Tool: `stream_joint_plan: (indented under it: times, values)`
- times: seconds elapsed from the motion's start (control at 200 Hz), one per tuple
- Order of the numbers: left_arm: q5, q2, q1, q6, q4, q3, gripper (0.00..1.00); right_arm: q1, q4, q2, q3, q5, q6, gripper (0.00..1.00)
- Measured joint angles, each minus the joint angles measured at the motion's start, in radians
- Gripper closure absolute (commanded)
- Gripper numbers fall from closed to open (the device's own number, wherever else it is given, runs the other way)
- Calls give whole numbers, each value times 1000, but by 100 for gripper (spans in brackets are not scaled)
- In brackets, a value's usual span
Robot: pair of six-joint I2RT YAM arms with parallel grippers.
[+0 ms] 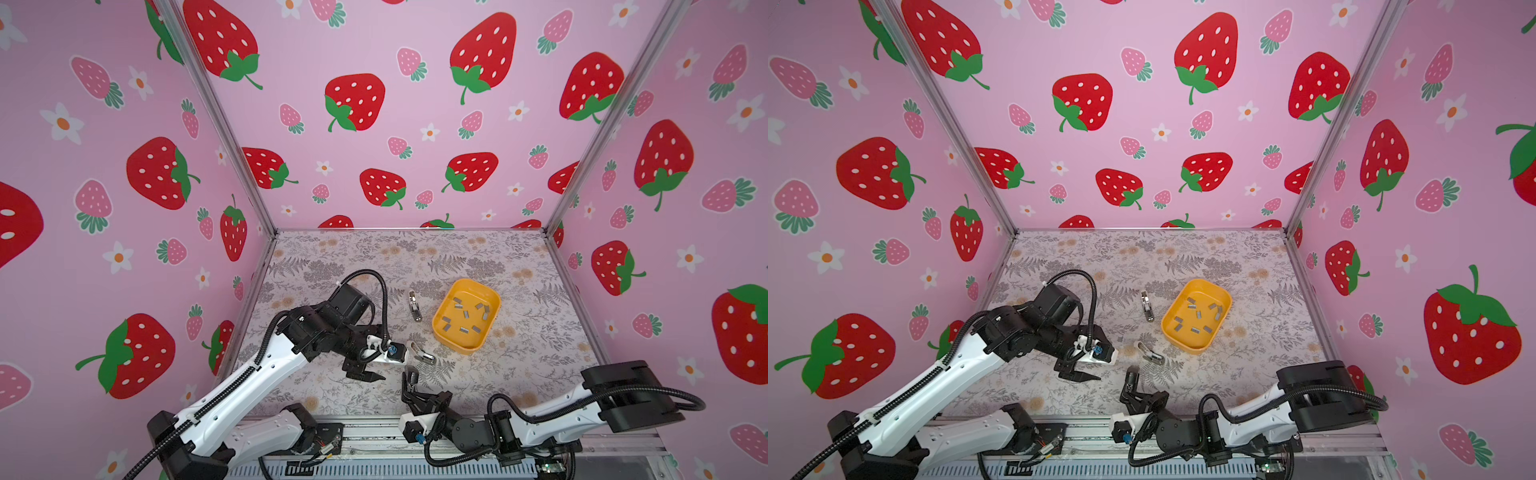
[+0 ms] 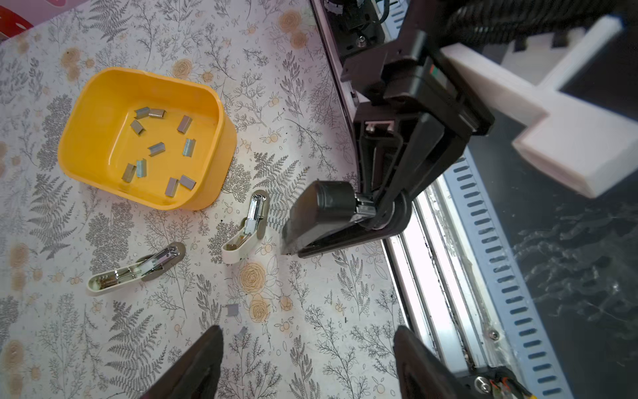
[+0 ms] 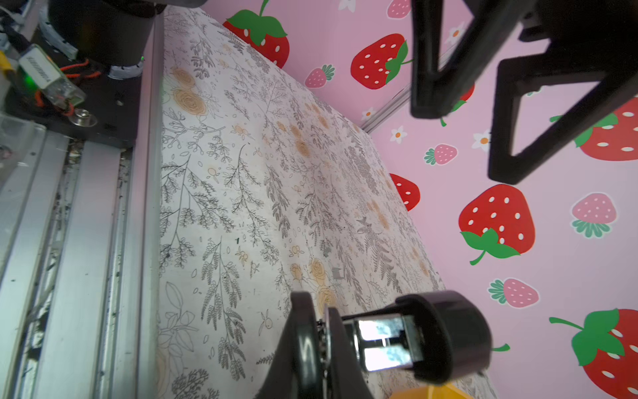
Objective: Load the staples into the stapler
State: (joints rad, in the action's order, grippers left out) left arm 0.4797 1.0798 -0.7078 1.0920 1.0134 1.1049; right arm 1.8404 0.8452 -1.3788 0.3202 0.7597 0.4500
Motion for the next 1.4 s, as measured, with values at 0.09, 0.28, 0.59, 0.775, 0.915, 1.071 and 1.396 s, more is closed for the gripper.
stream_joint_plan:
  times: [0.09,0.28,0.59,0.775,0.915,1.071,1.396]
  values:
    - [-13,-2,17,29,-33,-36,23,2,40,-98,11,-21,6,100]
    - [-2,-27,149,64,-68,-53,21,-7,195,-266,63,-26,76,100]
    - [9,51,154,94,-67,-37,22,-14,359,-348,39,-9,57,100]
    - [21,66,152,102,-67,-34,21,10,383,-373,37,51,-15,100]
    - [20,66,145,113,-67,-34,21,30,404,-405,41,117,-60,100]
    - [19,63,133,117,-67,-34,21,71,405,-455,71,202,-90,95]
    - [-1,65,104,126,-64,-34,21,125,268,-538,95,248,-201,49]
